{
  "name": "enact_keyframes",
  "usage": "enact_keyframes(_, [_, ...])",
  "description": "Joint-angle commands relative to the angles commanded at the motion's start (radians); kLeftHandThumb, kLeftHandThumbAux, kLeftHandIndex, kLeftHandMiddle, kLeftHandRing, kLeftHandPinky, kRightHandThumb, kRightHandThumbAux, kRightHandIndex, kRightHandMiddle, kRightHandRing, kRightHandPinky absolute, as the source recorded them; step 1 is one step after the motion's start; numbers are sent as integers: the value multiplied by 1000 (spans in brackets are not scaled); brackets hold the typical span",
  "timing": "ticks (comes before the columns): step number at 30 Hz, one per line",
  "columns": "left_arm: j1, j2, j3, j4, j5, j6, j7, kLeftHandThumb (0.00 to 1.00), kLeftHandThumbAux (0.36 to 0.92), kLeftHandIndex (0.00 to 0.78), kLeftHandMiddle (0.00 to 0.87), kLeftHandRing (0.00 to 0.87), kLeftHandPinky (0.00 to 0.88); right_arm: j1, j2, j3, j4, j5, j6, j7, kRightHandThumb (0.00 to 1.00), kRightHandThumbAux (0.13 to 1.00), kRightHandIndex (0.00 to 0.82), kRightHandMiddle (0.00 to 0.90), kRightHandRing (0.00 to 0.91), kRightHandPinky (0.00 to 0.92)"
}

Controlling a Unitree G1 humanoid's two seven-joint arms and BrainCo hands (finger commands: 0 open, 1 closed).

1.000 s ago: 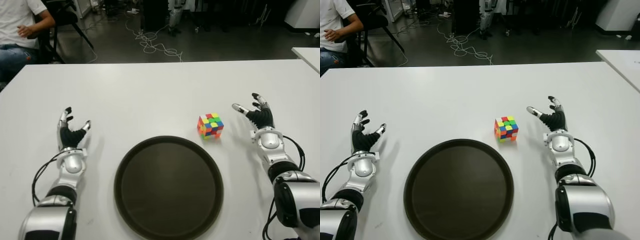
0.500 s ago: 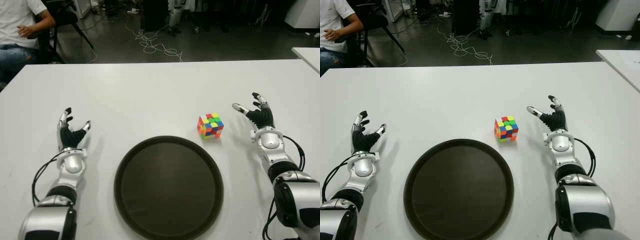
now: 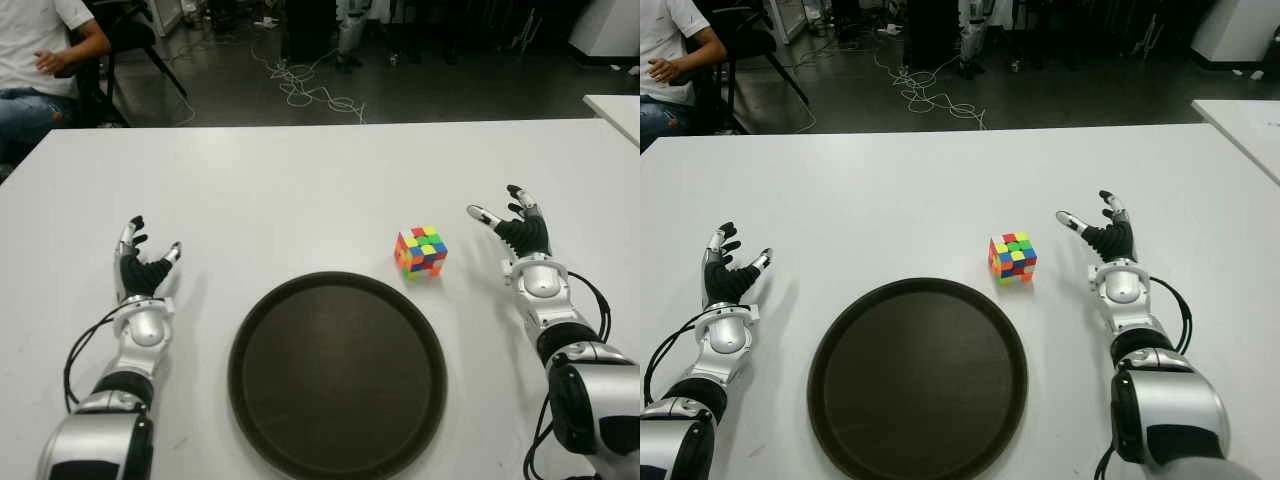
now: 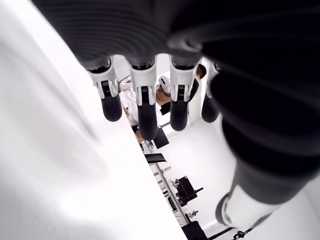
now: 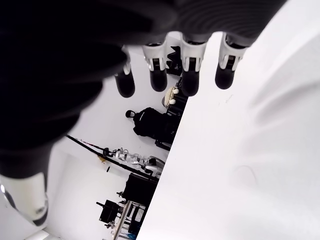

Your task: Pick up the Rubik's Cube and put it in the plate

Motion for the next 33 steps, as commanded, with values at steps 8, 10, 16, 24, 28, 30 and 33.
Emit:
enact_keyframes(8, [2, -5, 1, -3, -3, 3, 9, 0, 779, 133, 152, 138, 89, 5, -6, 3, -2, -5, -17, -3, 0, 614, 124, 91, 92, 86])
enact_keyframes(10, [1, -5, 2, -1, -4, 9, 9, 0, 760, 124, 144, 131, 86, 5, -8, 3, -3, -6, -23, -5, 0, 611, 118, 96, 95, 87])
enact_keyframes(16, [0, -3, 0, -1, -2, 5, 13, 0, 763, 145, 152, 140, 102, 4, -12, 5, -6, -7, -30, -4, 0, 616, 97, 95, 93, 85])
enact_keyframes(24, [-1, -1, -1, -1, -1, -12, 7, 0, 794, 158, 156, 150, 106, 11, -11, 22, -49, -17, -79, 0, 0, 663, 82, 96, 92, 89])
enact_keyframes(28, [0, -1, -4, -4, 2, -15, 8, 0, 808, 157, 154, 141, 85, 18, -11, 43, -69, -31, -118, 9, 0, 683, 81, 97, 95, 97])
enact_keyframes(30, [0, -2, -6, -6, 5, -13, 12, 0, 807, 154, 153, 143, 95, 23, -14, 60, -84, -45, -149, 12, 0, 687, 84, 103, 105, 107])
enact_keyframes(33, [1, -3, -8, -7, 6, -9, 14, 0, 807, 148, 151, 139, 88, 28, -18, 77, -101, -60, -174, 14, 0, 686, 84, 105, 108, 107])
